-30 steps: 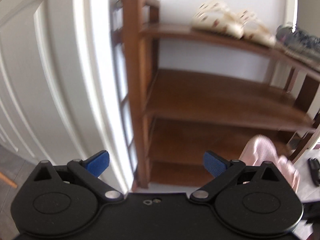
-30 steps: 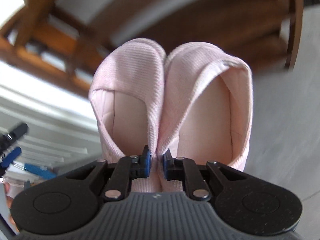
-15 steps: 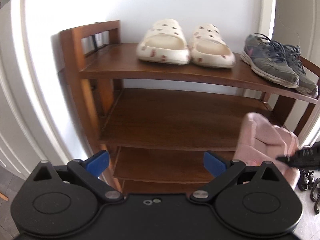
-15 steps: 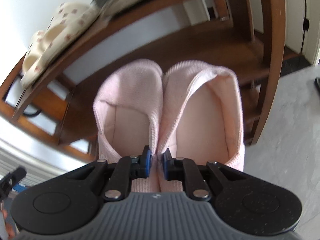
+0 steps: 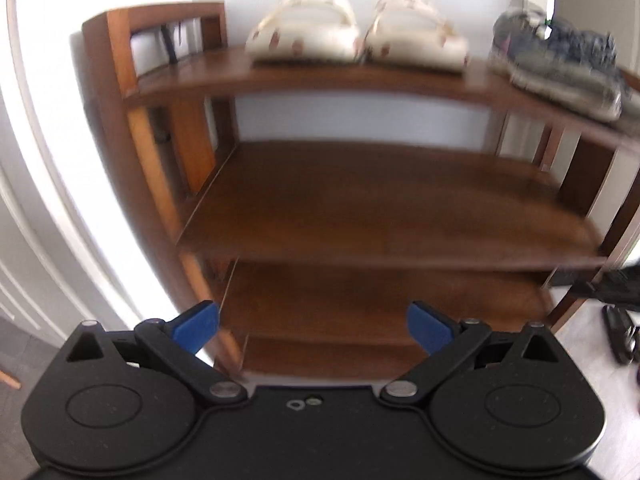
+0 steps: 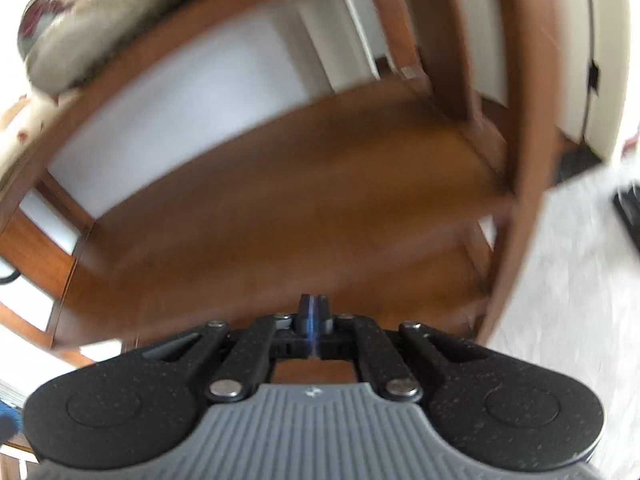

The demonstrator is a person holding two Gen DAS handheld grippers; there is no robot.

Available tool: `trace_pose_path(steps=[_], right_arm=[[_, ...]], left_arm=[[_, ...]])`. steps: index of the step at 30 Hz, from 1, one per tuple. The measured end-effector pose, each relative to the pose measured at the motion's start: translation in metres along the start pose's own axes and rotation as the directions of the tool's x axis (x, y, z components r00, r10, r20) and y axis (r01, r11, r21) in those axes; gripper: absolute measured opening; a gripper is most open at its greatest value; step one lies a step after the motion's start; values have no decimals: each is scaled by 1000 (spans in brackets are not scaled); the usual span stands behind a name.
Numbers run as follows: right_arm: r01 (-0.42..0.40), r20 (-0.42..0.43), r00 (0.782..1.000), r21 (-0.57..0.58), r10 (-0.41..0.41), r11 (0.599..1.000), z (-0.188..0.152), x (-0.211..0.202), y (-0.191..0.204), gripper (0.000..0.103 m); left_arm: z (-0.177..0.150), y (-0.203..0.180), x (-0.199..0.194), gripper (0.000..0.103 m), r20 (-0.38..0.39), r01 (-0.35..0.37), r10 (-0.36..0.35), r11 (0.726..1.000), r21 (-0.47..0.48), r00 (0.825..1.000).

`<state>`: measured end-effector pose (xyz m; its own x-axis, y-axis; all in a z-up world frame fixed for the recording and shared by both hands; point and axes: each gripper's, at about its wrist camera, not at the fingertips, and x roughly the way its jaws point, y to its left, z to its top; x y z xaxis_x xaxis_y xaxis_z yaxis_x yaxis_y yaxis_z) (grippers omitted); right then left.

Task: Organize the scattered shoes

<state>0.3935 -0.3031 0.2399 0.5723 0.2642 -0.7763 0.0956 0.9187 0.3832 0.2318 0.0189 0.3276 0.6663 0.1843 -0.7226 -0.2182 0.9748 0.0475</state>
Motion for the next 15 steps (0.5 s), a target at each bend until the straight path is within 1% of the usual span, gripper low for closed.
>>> trace_pose_path(steps=[2, 4, 5, 7, 8, 9, 10, 12, 13, 15], right_arm=[[23, -76, 997, 15, -22, 1000, -30, 4, -15, 7], [57, -170, 984, 38, -50, 998, -66, 14, -34, 8], [80, -251, 966, 39, -67, 996, -93, 25, -45, 8], [105, -337, 936, 3, -98, 995, -128, 45, -54, 15], [117, -370, 922, -22, -117, 993, -143, 56, -58, 32], [127, -398, 908, -45, -134, 991, -158, 65, -62, 56], [123, -410, 902, -58, -135, 991, -169, 71, -67, 60], [77, -437, 894, -72, -101, 994, -204, 101, -71, 60], [55, -445, 892, -69, -80, 996, -213, 111, -73, 60], [-7, -467, 884, -53, -19, 999, -236, 148, -78, 61]], left_arm=[[-11, 4, 6, 101, -23, -9, 9, 1000, 2, 1000], [-23, 6, 12, 101, -40, -12, 12, 1000, 5, 999], [-32, 7, 17, 101, -49, -8, 8, 1000, 9, 999], [-52, 6, 28, 101, -65, 14, -13, 1000, 17, 998], [-62, 5, 34, 101, -73, 28, -26, 999, 21, 997], [-72, 4, 39, 101, -80, 41, -38, 999, 25, 996], [-80, 4, 44, 101, -81, 53, -51, 998, 29, 995], [-106, 3, 59, 101, -85, 89, -84, 995, 48, 993], [-117, 2, 66, 101, -88, 101, -96, 993, 59, 992], [-150, 2, 88, 101, -100, 133, -124, 987, 92, 987]])
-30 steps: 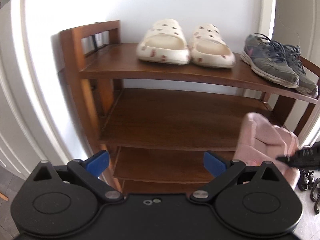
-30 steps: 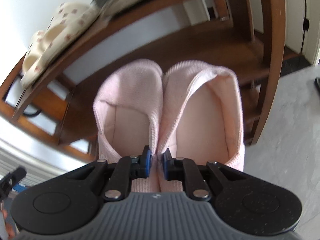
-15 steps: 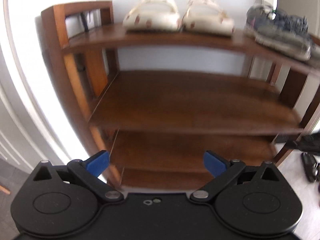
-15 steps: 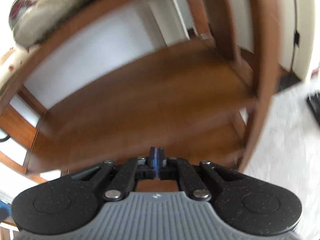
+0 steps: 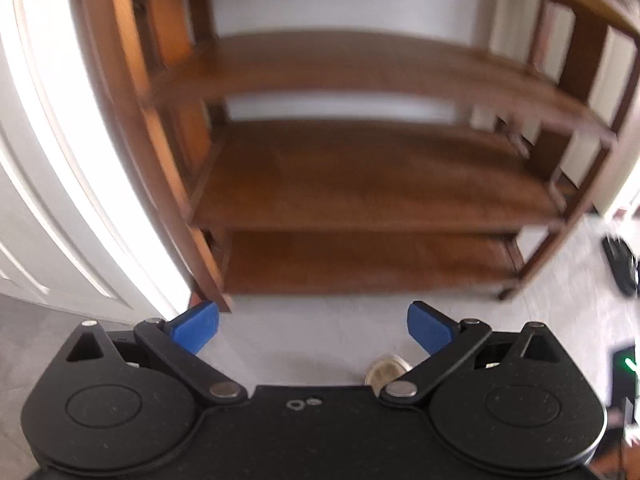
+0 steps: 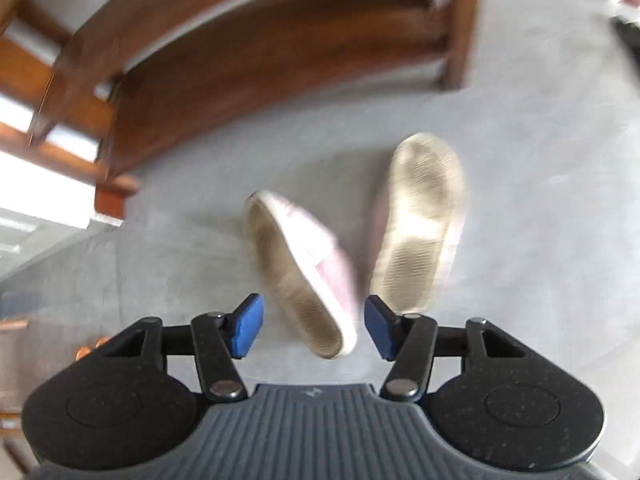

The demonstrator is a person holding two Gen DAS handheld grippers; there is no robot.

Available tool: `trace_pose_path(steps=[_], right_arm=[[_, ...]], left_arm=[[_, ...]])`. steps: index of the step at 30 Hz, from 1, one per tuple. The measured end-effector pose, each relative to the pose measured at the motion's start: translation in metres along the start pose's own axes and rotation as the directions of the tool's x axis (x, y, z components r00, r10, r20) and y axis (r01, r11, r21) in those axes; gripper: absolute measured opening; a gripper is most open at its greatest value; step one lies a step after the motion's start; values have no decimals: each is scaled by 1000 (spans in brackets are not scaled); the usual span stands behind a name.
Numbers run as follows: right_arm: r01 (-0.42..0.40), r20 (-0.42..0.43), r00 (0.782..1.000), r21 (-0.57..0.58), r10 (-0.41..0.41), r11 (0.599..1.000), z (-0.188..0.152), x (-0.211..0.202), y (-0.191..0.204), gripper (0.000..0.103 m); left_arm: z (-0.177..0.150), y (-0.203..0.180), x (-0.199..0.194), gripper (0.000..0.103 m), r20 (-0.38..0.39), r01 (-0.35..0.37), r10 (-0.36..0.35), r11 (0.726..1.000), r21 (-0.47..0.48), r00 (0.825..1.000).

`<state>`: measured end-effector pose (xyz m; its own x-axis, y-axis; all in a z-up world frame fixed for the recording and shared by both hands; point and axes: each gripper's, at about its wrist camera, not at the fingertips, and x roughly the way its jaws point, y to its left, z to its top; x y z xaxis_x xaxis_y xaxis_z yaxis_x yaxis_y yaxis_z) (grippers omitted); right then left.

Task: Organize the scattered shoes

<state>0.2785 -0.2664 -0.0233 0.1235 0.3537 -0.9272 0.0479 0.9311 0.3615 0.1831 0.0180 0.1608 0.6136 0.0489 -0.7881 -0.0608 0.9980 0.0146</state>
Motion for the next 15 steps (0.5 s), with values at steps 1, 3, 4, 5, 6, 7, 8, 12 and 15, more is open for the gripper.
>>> trace_pose_path(steps=[1, 3, 4, 5, 6, 7, 8, 12, 15], right_arm=[[-25, -7, 1000, -4, 25, 1000, -1, 21, -3, 61], [-18, 10, 1000, 16, 18, 1000, -3, 56, -18, 61], [-14, 18, 1000, 26, 14, 1000, -3, 74, -26, 61], [-11, 26, 1000, 36, 10, 999, -4, 92, -34, 61], [-10, 40, 999, 47, 8, 999, -4, 107, -41, 61], [-22, 74, 997, 62, 18, 998, -2, 111, -48, 61], [-37, 92, 995, 78, 30, 996, 0, 118, -56, 62], [-131, 67, 990, 146, 122, 981, 5, 154, -86, 63], [-286, 36, 958, 201, 285, 937, 1, 167, -94, 63]], left_arm=[[-9, 0, 8, 101, -4, 6, -6, 1000, 14, 1000], [-34, 0, 32, 101, -9, 19, -19, 998, 51, 1000], [-44, 0, 42, 101, -8, 28, -27, 998, 64, 1000], [-56, 0, 57, 101, -10, 42, -41, 996, 82, 999], [-63, -1, 69, 101, -10, 53, -52, 994, 95, 999], [-68, -1, 78, 101, -6, 62, -62, 992, 105, 998], [-75, -3, 90, 101, 3, 77, -78, 989, 123, 997], [-85, -7, 119, 101, 88, 105, -123, 977, 185, 989], [-88, -7, 132, 101, 163, 98, -136, 970, 221, 977]])
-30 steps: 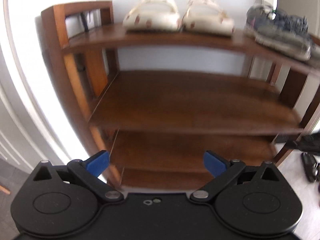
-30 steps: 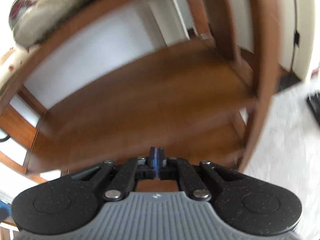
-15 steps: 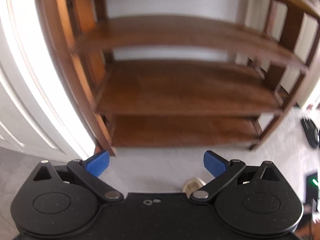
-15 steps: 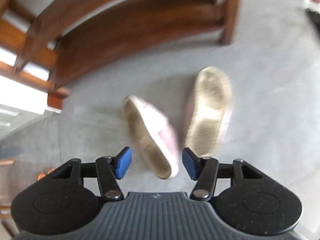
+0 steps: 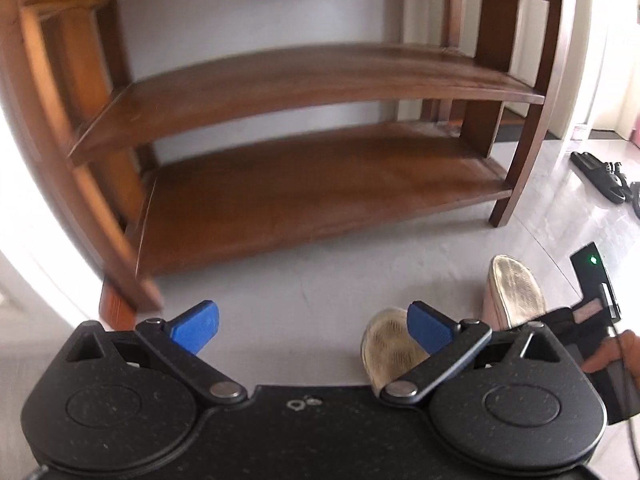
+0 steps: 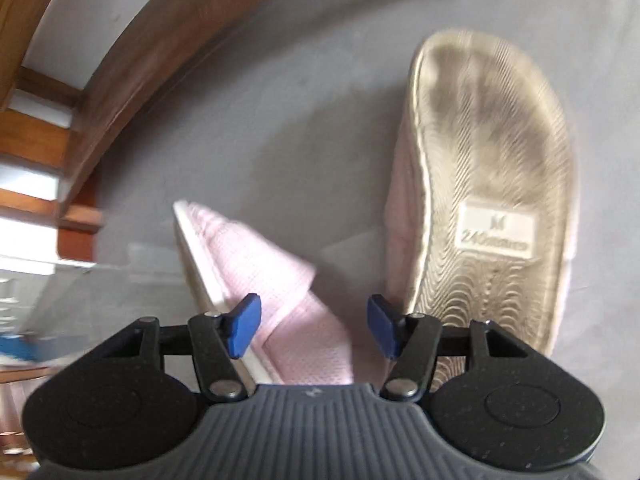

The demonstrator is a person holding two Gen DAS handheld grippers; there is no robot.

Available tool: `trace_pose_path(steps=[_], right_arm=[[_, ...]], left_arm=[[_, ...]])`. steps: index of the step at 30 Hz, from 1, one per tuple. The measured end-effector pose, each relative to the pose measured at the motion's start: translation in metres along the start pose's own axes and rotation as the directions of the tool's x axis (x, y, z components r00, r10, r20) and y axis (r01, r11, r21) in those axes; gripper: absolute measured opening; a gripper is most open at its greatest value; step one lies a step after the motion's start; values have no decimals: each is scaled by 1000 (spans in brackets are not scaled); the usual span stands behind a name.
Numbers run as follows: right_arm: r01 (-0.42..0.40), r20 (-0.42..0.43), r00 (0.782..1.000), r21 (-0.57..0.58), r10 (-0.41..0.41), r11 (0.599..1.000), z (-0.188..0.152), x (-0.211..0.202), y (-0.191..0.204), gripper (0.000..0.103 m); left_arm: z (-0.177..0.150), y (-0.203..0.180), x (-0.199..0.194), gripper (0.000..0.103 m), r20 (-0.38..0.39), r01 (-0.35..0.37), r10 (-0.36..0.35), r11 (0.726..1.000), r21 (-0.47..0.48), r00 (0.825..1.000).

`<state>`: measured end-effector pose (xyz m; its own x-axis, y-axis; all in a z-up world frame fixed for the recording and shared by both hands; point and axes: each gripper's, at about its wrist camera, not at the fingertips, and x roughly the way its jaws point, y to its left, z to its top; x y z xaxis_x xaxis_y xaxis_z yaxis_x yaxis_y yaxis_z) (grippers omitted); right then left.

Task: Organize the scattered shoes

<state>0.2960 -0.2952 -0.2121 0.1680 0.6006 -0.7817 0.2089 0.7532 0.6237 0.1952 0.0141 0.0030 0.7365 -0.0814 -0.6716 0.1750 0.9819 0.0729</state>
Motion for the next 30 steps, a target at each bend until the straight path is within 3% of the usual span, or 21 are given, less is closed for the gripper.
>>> trace_pose_path(steps=[2, 6, 9, 12, 15, 17, 19, 20, 21, 22, 23, 24, 26, 28, 30], right_arm=[[-123, -16, 992, 37, 123, 992, -5, -1, 0, 63], [-222, -49, 975, -134, 218, 966, -34, -6, 43, 63], [-312, -104, 950, -203, 296, 928, -70, 6, 78, 64], [-369, -175, 927, -288, 331, 884, -114, 14, 114, 63], [-330, -168, 942, -332, 289, 883, -144, 21, 122, 63], [-244, -68, 970, -354, 235, 903, -152, 8, 114, 63], [-132, 68, 984, -356, 166, 925, -159, -8, 104, 63], [-2, 236, 968, -328, 84, 945, -163, -29, 89, 63], [79, 337, 941, -286, 23, 955, -164, -41, 78, 63], [118, 390, 921, -247, -12, 962, -164, -49, 70, 63], [157, 470, 880, -154, -67, 975, -163, -63, 50, 66], [141, 501, 860, -56, -94, 988, -159, -73, 28, 72], [91, 548, 823, 135, -150, 987, -152, -90, -16, 73], [-27, 547, 826, 279, -136, 960, -139, -95, -60, 74], [-126, 541, 831, 405, -126, 906, -125, -92, -99, 74]], left_arm=[[3, 4, 3, 101, 63, -10, 10, 1000, 3, 998], [9, 12, 0, 101, 209, -23, 20, 1000, 11, 978], [4, 21, -13, 101, 263, -30, 22, 999, 26, 965], [-8, 32, -27, 102, 243, -39, 34, 999, 14, 970], [-21, 38, -37, 102, 186, -37, 35, 999, 5, 982], [-32, 37, -40, 102, 142, -15, 12, 1000, 15, 990], [-43, 30, -41, 102, 115, 17, -22, 999, 42, 993], [-48, 25, -41, 102, 108, 33, -39, 998, 59, 993], [-52, 20, -40, 102, 100, 48, -56, 996, 77, 993], [-56, 15, -40, 102, 93, 64, -73, 993, 94, 993], [-59, 10, -40, 102, 86, 79, -89, 991, 109, 992], [-60, 9, -41, 102, 84, 90, -100, 990, 112, 991], [-59, 4, -45, 102, 89, 106, -118, 987, 122, 989], [-60, 4, -47, 102, 95, 105, -118, 986, 131, 988], [-60, -1, -45, 102, 94, 100, -114, 985, 143, 989]])
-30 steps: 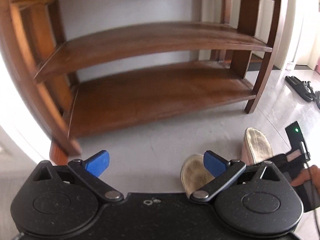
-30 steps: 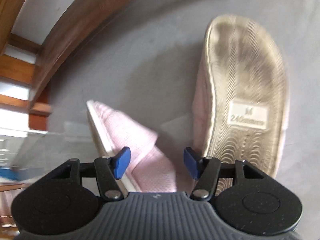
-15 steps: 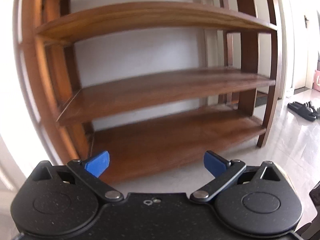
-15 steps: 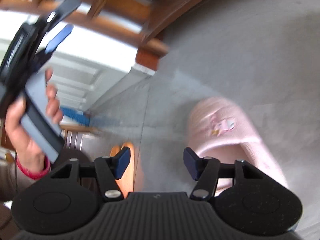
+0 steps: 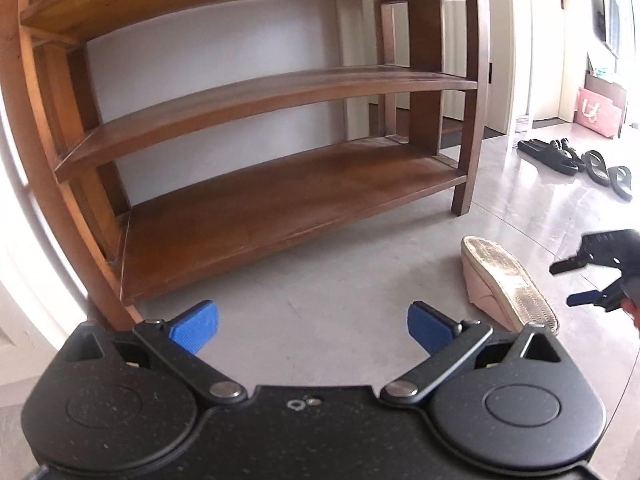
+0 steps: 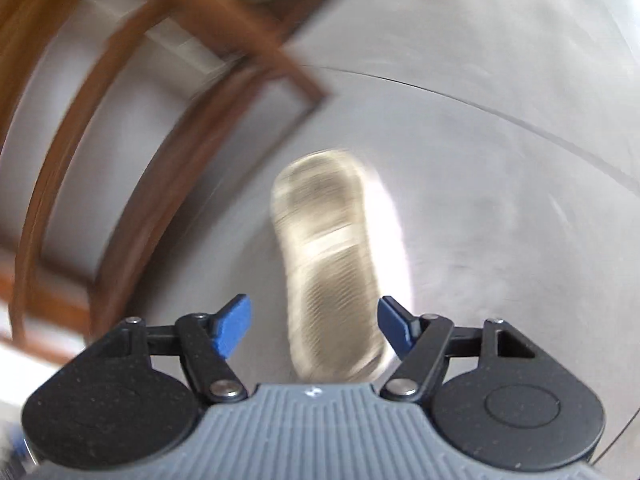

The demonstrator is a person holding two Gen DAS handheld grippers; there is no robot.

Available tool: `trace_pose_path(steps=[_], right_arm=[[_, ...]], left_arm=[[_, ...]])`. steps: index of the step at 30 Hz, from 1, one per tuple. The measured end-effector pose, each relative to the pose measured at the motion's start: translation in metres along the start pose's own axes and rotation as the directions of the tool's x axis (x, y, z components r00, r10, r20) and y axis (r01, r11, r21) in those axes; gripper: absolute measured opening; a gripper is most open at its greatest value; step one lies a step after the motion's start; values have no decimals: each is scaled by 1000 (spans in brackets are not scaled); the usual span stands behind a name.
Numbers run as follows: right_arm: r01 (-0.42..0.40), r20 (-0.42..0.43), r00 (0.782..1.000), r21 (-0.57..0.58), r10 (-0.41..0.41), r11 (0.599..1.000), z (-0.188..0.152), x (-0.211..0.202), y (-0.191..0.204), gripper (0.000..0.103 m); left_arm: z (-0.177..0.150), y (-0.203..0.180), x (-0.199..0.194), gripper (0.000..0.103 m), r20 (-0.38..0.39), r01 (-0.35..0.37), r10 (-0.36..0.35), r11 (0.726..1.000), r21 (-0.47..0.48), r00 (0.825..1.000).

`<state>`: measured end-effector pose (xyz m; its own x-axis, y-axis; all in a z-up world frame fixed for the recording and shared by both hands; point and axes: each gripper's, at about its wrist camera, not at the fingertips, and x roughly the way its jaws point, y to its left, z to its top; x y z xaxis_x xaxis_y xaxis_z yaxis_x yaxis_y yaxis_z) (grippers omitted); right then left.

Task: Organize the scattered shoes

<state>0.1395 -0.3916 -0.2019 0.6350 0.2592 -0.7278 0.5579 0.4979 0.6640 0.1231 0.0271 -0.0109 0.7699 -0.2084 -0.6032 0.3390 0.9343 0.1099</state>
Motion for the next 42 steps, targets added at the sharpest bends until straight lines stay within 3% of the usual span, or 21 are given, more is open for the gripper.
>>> trace_pose_path(steps=[4, 6, 7, 8, 9, 13, 15, 16, 17, 18, 19, 21, 22, 24, 25, 27, 31, 33, 36, 42], right_arm=[[-4, -61, 998, 73, 8, 997, 25, 38, -20, 74], [-61, -118, 990, 129, 77, 990, 31, 56, -29, 74], [-64, -126, 989, 136, 81, 989, 38, 54, -31, 72], [-66, -125, 989, 122, 81, 990, 36, 58, -28, 60], [-63, -125, 989, 92, 75, 994, 35, 57, -22, 41], [-81, -113, 992, -145, 65, 986, 19, 52, 27, 33], [-81, -113, 993, -324, 46, 943, 5, 48, 63, 31], [-79, -109, 993, -429, 35, 900, -5, 46, 83, 31], [-86, -104, 994, -566, 33, 820, -21, 44, 110, 28], [-85, -96, 995, -690, 26, 719, -41, 42, 134, 17], [-88, -99, 995, -761, 19, 643, -55, 43, 149, 17], [-126, -135, 991, -904, 7, 409, -102, 48, 184, 17], [-152, -159, 987, -922, 9, 357, -118, 48, 193, 17], [-178, -185, 983, -916, 15, 361, -130, 49, 198, 18], [-185, -192, 981, -903, 21, 387, -129, 51, 196, 18], [-192, -206, 978, -839, 30, 510, -122, 47, 181, 21], [-141, -159, 987, -742, 31, 655, -109, 33, 147, 29], [-112, -123, 992, -652, 41, 750, -101, 24, 126, 43], [-113, -93, 993, -523, 75, 845, -93, 15, 106, 43], [-74, -15, 997, -430, 75, 900, -83, -14, 81, 52]], left_arm=[[-1, -5, 6, 102, -14, -12, 13, 1000, 5, 1000], [1, -6, 7, 102, -22, -23, 22, 1000, -15, 999], [1, -5, 6, 102, -24, -28, 28, 999, -26, 999], [1, -3, 7, 102, -24, -31, 31, 999, -32, 999], [1, -2, 7, 102, -23, -34, 33, 999, -37, 999], [-1, 4, 7, 102, -23, -48, 47, 998, -46, 999], [-1, 8, 6, 102, -22, -57, 55, 997, -60, 998], [0, 10, 6, 102, -20, -61, 60, 996, -65, 998], [0, 11, 4, 102, -14, -66, 65, 996, -66, 998], [1, 13, 3, 102, -8, -70, 70, 995, -67, 998], [2, 14, 1, 102, -1, -75, 75, 995, -68, 997], [3, 18, -1, 102, 9, -89, 90, 994, -71, 996], [3, 19, -1, 102, 9, -93, 94, 993, -71, 996], [2, 23, -1, 102, 5, -107, 108, 991, -75, 994], [2, 24, 0, 102, -1, -110, 111, 991, -74, 994], [-1, 25, 4, 102, -24, -114, 113, 992, -60, 993], [-3, 16, 21, 102, -29, -82, 82, 997, 14, 996], [0, 8, 38, 101, -1, -37, 37, 998, 55, 999], [13, -2, 68, 94, 8, 80, -81, 996, 50, 997], [33, -40, 150, 87, -57, 239, -243, 968, -74, 968]])
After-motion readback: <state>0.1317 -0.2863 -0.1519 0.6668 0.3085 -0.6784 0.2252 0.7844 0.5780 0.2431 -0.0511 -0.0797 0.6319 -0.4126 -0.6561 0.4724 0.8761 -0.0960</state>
